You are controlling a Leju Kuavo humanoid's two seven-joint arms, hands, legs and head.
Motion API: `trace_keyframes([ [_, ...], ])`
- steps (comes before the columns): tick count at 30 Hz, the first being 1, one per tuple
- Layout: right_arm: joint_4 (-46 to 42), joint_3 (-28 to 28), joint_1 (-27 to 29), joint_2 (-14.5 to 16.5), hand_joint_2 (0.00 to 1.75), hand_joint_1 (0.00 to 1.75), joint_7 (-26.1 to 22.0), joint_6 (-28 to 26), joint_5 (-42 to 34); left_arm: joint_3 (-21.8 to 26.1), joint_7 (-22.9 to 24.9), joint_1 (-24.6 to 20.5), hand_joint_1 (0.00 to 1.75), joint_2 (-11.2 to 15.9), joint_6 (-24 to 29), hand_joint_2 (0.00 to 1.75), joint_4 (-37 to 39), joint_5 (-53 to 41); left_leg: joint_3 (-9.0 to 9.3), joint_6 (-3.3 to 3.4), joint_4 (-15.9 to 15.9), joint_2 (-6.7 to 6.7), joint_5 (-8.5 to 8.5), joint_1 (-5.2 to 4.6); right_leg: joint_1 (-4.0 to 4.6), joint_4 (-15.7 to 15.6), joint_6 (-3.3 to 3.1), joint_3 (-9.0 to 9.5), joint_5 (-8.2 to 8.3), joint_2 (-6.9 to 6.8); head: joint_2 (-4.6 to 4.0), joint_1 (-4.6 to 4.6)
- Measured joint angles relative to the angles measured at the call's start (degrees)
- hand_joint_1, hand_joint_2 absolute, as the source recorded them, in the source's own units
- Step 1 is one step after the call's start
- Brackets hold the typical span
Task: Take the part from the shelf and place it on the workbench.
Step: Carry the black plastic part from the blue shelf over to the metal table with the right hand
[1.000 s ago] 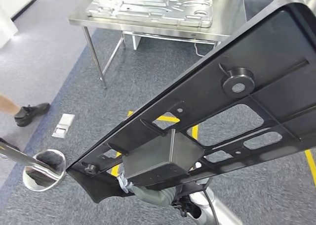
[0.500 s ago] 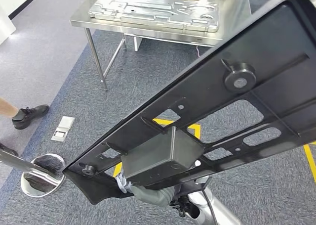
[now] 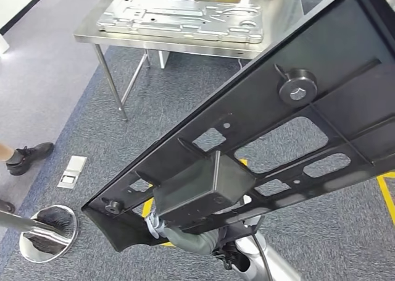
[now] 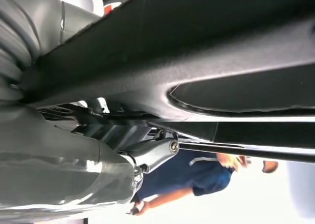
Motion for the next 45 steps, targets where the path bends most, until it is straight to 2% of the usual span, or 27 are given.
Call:
trace_keyframes([
  [2,-0.02,-0.03,-0.05,0.22,1.75,1.75,0.03,0.0,-0.1,0.09,-0.03,-0.12,0.0,-0.01,-0.04,1.75,-0.01,0.0,-2.52,-0.66,5.08,-0.51,-2.19,0.24,-0.42,-0.35,-0.43,0.69,-0.29,0.41,0.0,-0.09],
  [4,0.02,-0.04,0.02,0.34,1.75,1.75,0.16,0.0,-0.11,0.17,-0.02,0.0,0.0,-0.01,-0.04,1.75,-0.01,0.0,-7.34,-1.19,12.58,-0.78,-4.34,0.57,-0.54,-0.37,-0.61,1.22,-0.83,1.07,0.0,-0.1],
  [5,0.04,-0.04,0.13,0.36,1.75,1.75,0.26,0.01,-0.11,0.2,-0.02,0.13,0.0,0.0,-0.02,1.75,-0.01,-0.01,-9.17,-1.35,14.72,-0.82,-4.22,0.69,-0.57,-0.36,-0.56,1.59,-1.16,1.5,0.0,-0.1],
  [6,0.05,-0.04,0.21,0.36,1.75,1.75,0.36,0.01,-0.11,0.21,-0.01,0.25,0.0,0.0,0.0,1.75,-0.01,-0.02,-10.0,-1.43,14.74,-0.86,-2.81,0.78,-0.62,-0.36,-0.42,2.11,-1.53,2.0,0.0,-0.1],
  [8,0.07,-0.07,0.24,0.37,1.75,1.75,0.56,0.01,-0.1,0.24,-0.01,0.38,0.0,0.0,0.03,1.75,-0.01,-0.02,-8.72,-1.33,8.89,-1.21,2.69,0.88,-0.79,-0.36,-0.06,3.55,-2.47,2.84,0.0,-0.1],
  [10,0.08,-0.11,0.21,0.4,1.75,1.75,0.71,-0.09,-0.01,0.3,-0.03,0.39,0.0,0.0,0.04,1.75,0.0,-0.03,-6.68,-0.96,3.32,-1.82,6.19,0.67,-0.79,-0.52,0.41,4.68,-3.26,3.39,0.0,-0.11],
  [13,0.09,-0.21,0.17,0.43,1.75,1.75,0.86,-0.49,0.31,0.38,-0.1,0.12,0.0,0.0,0.09,1.75,0.01,-0.07,-5.56,-0.04,0.99,-2.11,5.16,0.38,-0.78,-0.94,1.43,4.85,-3.74,3.8,-0.01,-0.1],
  [16,0.05,-0.31,-0.05,0.42,1.75,1.75,0.8,-0.67,0.55,0.4,-0.33,0.09,0.0,0.0,0.08,1.75,-0.01,-0.07,-4.68,0.89,-0.03,-1.96,4.63,0.76,-0.78,0.53,2.27,4.5,-5.04,2.82,-0.01,-0.04],
  [17,0.07,-0.34,-0.15,0.42,1.75,1.75,0.78,-0.7,0.61,0.42,-0.42,0.1,0.0,-0.01,0.07,1.75,-0.01,-0.07,-4.28,1.21,-0.25,-1.84,4.47,0.85,-0.77,3.18,2.4,3.17,-6.2,2.23,-0.01,-0.02],
  [19,0.19,-0.35,-0.21,0.37,1.75,1.75,0.78,-0.76,0.7,0.47,-0.49,0.12,0.0,-0.02,0.03,1.75,-0.01,-0.08,-3.65,1.62,-0.32,-1.6,3.89,0.79,-0.71,10.93,2.56,-1.53,-8.63,1.45,-0.01,0.01],
  [20,0.27,-0.35,-0.13,0.33,1.75,1.75,0.78,-0.78,0.75,0.49,-0.5,0.16,0.0,-0.02,0.03,1.75,-0.01,-0.09,-3.26,1.69,-0.31,-1.52,3.54,0.75,-0.71,13.99,2.61,-3.76,-8.98,1.34,-0.01,0.01],
  [21,0.34,-0.36,-0.04,0.29,1.75,1.75,0.78,-0.79,0.78,0.5,-0.5,0.23,0.0,-0.02,0.03,1.75,-0.01,-0.09,-2.78,1.66,-0.31,-1.48,3.14,0.72,-0.7,15.17,2.61,-5.11,-8.19,1.3,0.0,0.01],
  [22,0.4,-0.36,0.0,0.26,1.75,1.75,0.78,-0.79,0.81,0.52,-0.51,0.29,0.0,-0.02,0.04,1.75,-0.01,-0.09,-2.16,1.59,-0.31,-1.47,2.71,0.69,-0.7,14.08,2.55,-5.37,-6.16,1.26,0.0,0.01],
  [24,0.48,-0.37,0.0,0.21,1.75,1.75,0.78,-0.79,0.85,0.54,-0.51,0.37,0.0,-0.02,0.04,1.75,-0.01,-0.09,-0.78,1.32,-0.36,-1.47,1.72,0.66,-0.59,7.68,2.12,-3.63,-0.87,0.97,0.0,-0.01],
  [25,0.51,-0.37,-0.04,0.2,1.75,1.75,0.78,-0.8,0.86,0.56,-0.52,0.35,0.0,-0.02,0.04,1.75,0.0,-0.1,-0.29,1.06,-0.34,-1.5,1.27,0.61,-0.41,4.65,1.85,-2.58,0.86,0.76,-0.01,-0.03],
  [26,0.55,-0.37,-0.09,0.18,1.75,1.75,0.79,-0.82,0.89,0.59,-0.54,0.3,0.0,-0.02,0.04,1.75,0.01,-0.11,-0.07,0.78,-0.34,-1.48,0.93,0.57,-0.23,2.54,1.52,-1.83,1.35,0.59,-0.01,-0.02],
  [28,0.61,-0.38,-0.17,0.16,1.75,1.75,0.87,-0.94,0.99,0.7,-0.54,0.15,0.0,-0.03,0.04,1.75,0.01,-0.2,-0.01,0.2,-0.54,-1.34,0.62,0.52,0.07,1.25,0.98,-1.37,0.56,0.65,-0.02,0.02],
  [31,0.59,-0.37,-0.31,0.19,1.75,1.75,1.07,-1.2,1.32,0.86,-0.54,-0.02,0.0,-0.02,0.09,1.75,-0.01,-0.26,0.12,-0.63,0.11,-1.1,-0.34,0.42,-0.43,0.42,0.11,-0.39,-0.06,0.82,-0.02,-0.04],
  [33,0.59,-0.36,-0.51,0.2,1.75,1.75,1.1,-1.28,1.48,0.96,-0.57,-0.11,0.0,-0.02,0.14,1.75,-0.01,-0.26,-2.66,-1.12,5.63,-1.13,-2.64,0.49,-0.7,0.08,-0.41,0.42,-0.52,0.71,-0.02,-0.17],
  [35,0.62,-0.34,-0.55,0.21,1.75,1.75,1.1,-1.3,1.58,1.02,-0.56,0.05,0.0,-0.03,0.19,1.75,-0.01,-0.26,-7.68,-1.44,13.3,-1.14,-4.68,0.65,-0.69,0.07,-0.65,0.99,-1.15,0.79,-0.02,-0.18],
  [36,0.63,-0.33,-0.5,0.2,1.75,1.75,1.11,-1.31,1.63,1.04,-0.55,0.2,0.0,-0.02,0.2,1.75,-0.01,-0.26,-9.51,-1.49,15.3,-1.14,-4.35,0.68,-0.68,0.07,-0.64,1.41,-1.52,0.93,-0.02,-0.17],
  [37,0.63,-0.31,-0.48,0.2,1.75,1.75,1.11,-1.31,1.66,1.06,-0.53,0.32,0.0,-0.02,0.22,1.75,-0.01,-0.26,-10.25,-1.44,15.06,-1.15,-2.71,0.68,-0.68,0.08,-0.55,1.97,-1.92,1.09,-0.02,-0.18],
  [39,0.63,-0.28,-0.55,0.22,1.75,1.75,1.13,-1.31,1.66,1.09,-0.51,0.43,0.0,-0.02,0.24,1.75,-0.01,-0.26,-8.98,-0.98,9.05,-1.21,3.0,0.6,-0.7,0.04,-0.28,3.47,-2.94,1.32,-0.02,-0.17],
  [40,0.66,-0.28,-0.63,0.25,1.75,1.75,1.12,-1.31,1.63,1.12,-0.52,0.44,0.0,-0.02,0.24,1.75,-0.01,-0.26,-8.06,-0.63,6.01,-1.31,5.26,0.43,-0.63,0.01,-0.06,4.08,-3.41,1.37,-0.02,-0.16],
  [41,0.68,-0.26,-0.7,0.28,1.75,1.75,1.11,-1.31,1.6,1.16,-0.54,0.46,0.0,-0.02,0.24,1.75,-0.01,-0.26,-7.3,-0.25,3.68,-1.4,6.52,0.23,-0.63,-0.04,0.19,4.44,-3.76,1.43,-0.02,-0.15],
  [43,0.73,-0.22,-0.8,0.32,1.75,1.75,1.09,-1.32,1.53,1.21,-0.6,0.42,0.0,-0.01,0.25,1.75,-0.01,-0.27,-6.74,0.42,2.11,-1.51,6.02,-0.13,-0.61,-0.28,0.78,4.48,-4.06,1.51,-0.02,-0.13],
  [45,0.69,-0.2,-0.88,0.34,1.75,1.75,1.08,-1.36,1.47,1.22,-0.7,0.32,0.0,-0.01,0.28,1.75,-0.01,-0.27,-6.0,0.86,0.75,-1.45,5.17,0.04,-0.55,-0.54,1.41,4.65,-4.4,1.4,-0.02,-0.1],
])
